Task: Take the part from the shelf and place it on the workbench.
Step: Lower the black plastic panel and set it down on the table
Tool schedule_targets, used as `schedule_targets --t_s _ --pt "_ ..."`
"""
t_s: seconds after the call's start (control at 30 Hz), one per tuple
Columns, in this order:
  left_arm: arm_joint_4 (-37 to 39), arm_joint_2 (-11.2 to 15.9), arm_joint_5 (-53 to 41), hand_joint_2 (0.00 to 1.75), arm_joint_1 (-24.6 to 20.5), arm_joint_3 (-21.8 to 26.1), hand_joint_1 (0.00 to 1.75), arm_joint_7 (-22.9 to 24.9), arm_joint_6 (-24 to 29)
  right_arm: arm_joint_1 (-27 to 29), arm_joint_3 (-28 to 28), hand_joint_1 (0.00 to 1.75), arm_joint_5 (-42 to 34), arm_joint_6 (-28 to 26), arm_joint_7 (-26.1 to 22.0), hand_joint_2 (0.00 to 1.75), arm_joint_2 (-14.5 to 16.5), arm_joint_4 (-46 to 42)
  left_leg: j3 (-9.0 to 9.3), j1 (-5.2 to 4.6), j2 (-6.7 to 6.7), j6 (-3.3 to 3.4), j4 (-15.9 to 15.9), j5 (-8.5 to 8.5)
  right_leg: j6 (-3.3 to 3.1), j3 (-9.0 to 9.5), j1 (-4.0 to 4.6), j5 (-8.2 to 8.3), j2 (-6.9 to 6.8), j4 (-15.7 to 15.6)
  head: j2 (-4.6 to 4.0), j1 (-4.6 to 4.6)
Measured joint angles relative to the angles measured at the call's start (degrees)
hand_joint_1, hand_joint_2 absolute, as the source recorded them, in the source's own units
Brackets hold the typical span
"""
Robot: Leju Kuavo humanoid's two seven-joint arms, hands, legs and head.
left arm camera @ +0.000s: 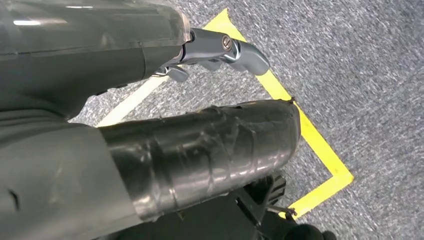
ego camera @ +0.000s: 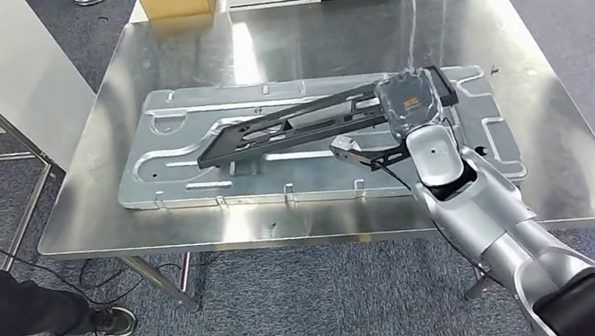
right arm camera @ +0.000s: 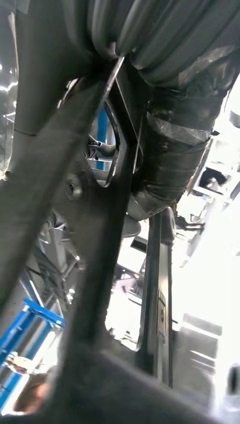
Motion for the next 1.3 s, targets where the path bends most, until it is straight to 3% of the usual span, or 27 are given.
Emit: schedule_targets --t_s 0.07,0.1,0.17,0.2,0.23,0.27,0.33,0.4,0.53,0.6,0.67,0.7,0.73,0.77,0.83,0.9,0.97,1.07,1.1,1.2,1.23,1.27,1.3 --pt "-0.01 -0.03 -0.16 0.00 -0.01 0.00 0.00 0.06 -0.01 0.03 0.01 1.75 -0.02 -0.02 0.13 1.75 0.65 0.90 -1.13 0.13 0.02 -0.67 2.72 -1.90 -0.74 0.22 -0.26 0.21 -0.16 -0.37 0.00 0.00" --pt "-0.01 -0.03 -0.23 0.00 0.00 0.00 0.00 0.10 -0.03 0.03 0.01 1.74 -0.07 -0.02 0.20 1.75 1.01 1.37 -2.45 0.23 0.03 -0.94 5.74 -3.57 -0.95 0.28 -0.31 0.25 -0.20 -0.44 0.00 -0.01" --pt "-0.01 -0.03 -0.49 0.00 0.01 0.00 0.00 0.27 -0.10 0.22 0.01 0.87 -0.34 -0.02 0.29 1.75 1.74 2.52 -5.97 0.35 0.04 -1.29 13.25 -6.75 -1.09 0.28 -0.32 0.25 -0.18 -0.43 0.00 -0.01" --pt "-0.01 -0.03 -0.63 0.00 0.03 0.00 0.00 0.37 -0.14 0.38 0.01 0.43 -0.57 -0.01 0.31 1.75 2.08 3.20 -7.20 0.39 0.04 -1.37 15.57 -7.21 -1.09 0.29 -0.32 0.24 -0.17 -0.42 0.00 -0.01" --pt "-0.01 -0.03 -0.75 0.00 0.04 0.00 0.00 0.46 -0.17 0.52 0.01 0.00 -0.81 -0.03 0.31 1.31 2.41 3.91 -7.49 0.42 0.04 -1.39 15.84 -6.60 -1.08 0.31 -0.33 0.23 -0.16 -0.40 0.00 -0.01" --pt "-0.01 -0.03 -0.83 0.00 0.04 0.00 0.00 0.54 -0.21 0.61 0.01 0.00 -1.01 -0.12 0.31 0.87 2.75 4.60 -6.64 0.45 0.05 -1.34 13.79 -4.97 -1.03 0.35 -0.35 0.20 -0.13 -0.38 0.00 -0.02" --pt "-0.01 -0.03 -1.04 0.00 0.01 0.00 0.00 0.66 -0.27 0.64 0.01 0.00 -1.15 -0.68 0.30 0.00 3.50 5.88 -2.73 0.43 0.05 -1.12 5.70 -1.14 -0.78 0.45 -0.32 0.05 -0.03 -0.27 0.00 -0.02" --pt "-0.01 -0.05 -1.23 0.00 -0.06 0.00 0.00 0.74 -0.33 0.62 0.01 0.00 -1.06 -1.28 0.28 0.00 4.21 7.12 -0.14 0.26 -0.04 -0.73 0.48 0.32 -0.27 0.44 -0.12 -0.06 0.11 -0.18 -0.01 0.00" --pt "-0.01 -0.08 -1.23 0.00 -0.07 0.00 0.00 0.80 -0.34 0.58 0.01 0.00 -0.81 -1.38 0.04 0.00 4.95 8.88 0.30 0.25 -0.09 0.58 -0.59 0.48 1.03 0.26 -0.11 -0.61 0.09 0.26 0.00 0.02" --pt "-0.01 -0.08 -1.17 0.00 -0.09 0.00 0.00 0.80 -0.34 0.44 0.01 0.00 -0.77 -1.31 -0.27 0.00 4.99 9.53 0.48 0.41 0.00 1.27 -0.95 0.70 1.41 -1.74 -0.19 -3.48 0.01 4.81 0.00 0.03" --pt "-0.01 -0.09 -1.11 0.00 -0.05 0.00 0.00 0.80 -0.33 0.44 0.01 0.00 -0.77 -1.25 -0.51 0.00 4.99 10.25 0.47 0.29 0.06 1.55 -0.94 0.67 1.59 -5.29 -0.16 -7.06 0.00 12.52 -0.01 0.02" --pt "-0.01 -0.09 -1.09 0.00 0.00 0.00 0.00 0.80 -0.33 0.52 0.01 0.00 -0.77 -1.22 -0.57 0.00 4.99 10.58 0.48 0.22 0.06 1.59 -0.92 0.65 1.61 -6.59 -0.16 -7.77 0.00 15.21 -0.01 0.02" --pt "-0.01 -0.09 -1.08 0.00 0.03 0.00 0.00 0.80 -0.33 0.59 0.01 0.00 -0.77 -1.20 -0.62 0.00 4.99 10.88 0.49 0.16 0.03 1.60 -0.88 0.63 1.55 -6.98 -0.15 -7.36 0.00 15.87 -0.01 0.02" --pt "-0.01 -0.09 -1.06 0.00 0.06 0.00 0.00 0.80 -0.33 0.61 0.01 0.00 -0.77 -1.19 -0.66 0.00 4.99 11.14 0.53 0.11 -0.01 1.61 -0.83 0.59 1.38 -6.20 -0.13 -5.87 0.00 14.15 0.00 0.02" --pt "-0.02 -0.13 -1.04 0.00 0.06 0.00 0.00 0.80 -0.33 0.46 0.01 0.00 -0.78 -1.15 -0.88 0.00 5.02 11.47 0.66 0.00 -0.09 1.49 -0.71 0.44 0.79 -2.38 0.01 -2.05 -0.01 6.37 0.00 0.02" --pt "-0.03 -0.19 -0.92 0.00 0.06 0.00 0.00 0.79 -0.33 0.19 0.01 0.00 -0.82 -1.04 -1.32 0.00 5.08 11.63 0.63 -0.20 -0.09 1.13 -0.58 0.33 0.27 0.41 0.35 -0.28 -0.03 0.63 0.00 0.01" --pt "-0.03 -0.22 -0.77 0.00 0.12 0.00 0.00 0.72 -0.33 0.03 0.01 0.00 -0.93 -0.81 -1.94 0.00 5.10 11.74 0.58 -0.28 -0.05 0.66 -0.64 0.41 0.01 0.82 0.61 -0.21 -0.01 -0.39 0.00 0.00" --pt "-0.03 -0.20 -0.44 0.00 0.20 0.00 0.00 0.41 -0.32 -0.37 0.01 0.00 -1.51 0.89 -3.70 0.00 5.05 11.80 0.02 -0.25 -0.02 -0.27 0.77 -0.83 -0.79 1.10 0.08 0.19 -0.11 -0.99 0.00 -0.07" --pt "-0.03 -0.19 -0.28 0.00 0.20 0.00 0.00 0.28 -0.31 -0.62 0.01 0.00 -1.80 1.93 -4.43 0.00 5.05 11.80 -0.95 -0.17 -0.01 -0.62 3.01 -2.25 -1.07 1.19 -0.12 0.31 -0.17 -1.19 0.00 -0.12" --pt "-0.03 -0.17 0.02 0.00 0.38 0.00 0.00 0.00 -0.31 -1.07 0.01 0.00 -2.46 4.12 -5.68 0.00 5.04 11.80 -5.72 0.28 0.01 -1.40 13.68 -7.08 -1.35 1.10 -0.07 0.31 -0.22 -1.15 0.00 -0.22" --pt "-0.03 -0.16 0.07 0.00 0.49 0.00 0.00 -0.03 -0.31 -1.09 0.01 0.00 -2.58 4.41 -5.84 0.00 5.04 11.80 -6.53 0.39 0.02 -1.55 15.43 -7.30 -1.35 1.08 -0.06 0.30 -0.22 -1.08 0.00 -0.23" --pt "-0.03 -0.15 0.14 0.00 0.57 0.00 0.00 -0.06 -0.31 -1.14 0.01 0.00 -2.72 4.84 -6.01 0.00 5.04 11.80 -6.25 0.48 0.03 -1.63 14.91 -6.37 -1.32 1.08 -0.07 0.27 -0.21 -1.01 0.00 -0.23" --pt "-0.03 -0.13 0.25 0.00 0.60 0.01 0.00 -0.09 -0.30 -1.31 0.04 0.00 -2.90 5.87 -6.40 0.00 5.04 11.80 -4.79 0.56 0.04 -1.62 11.95 -4.47 -1.26 1.11 -0.09 0.23 -0.19 -0.92 0.00 -0.23"
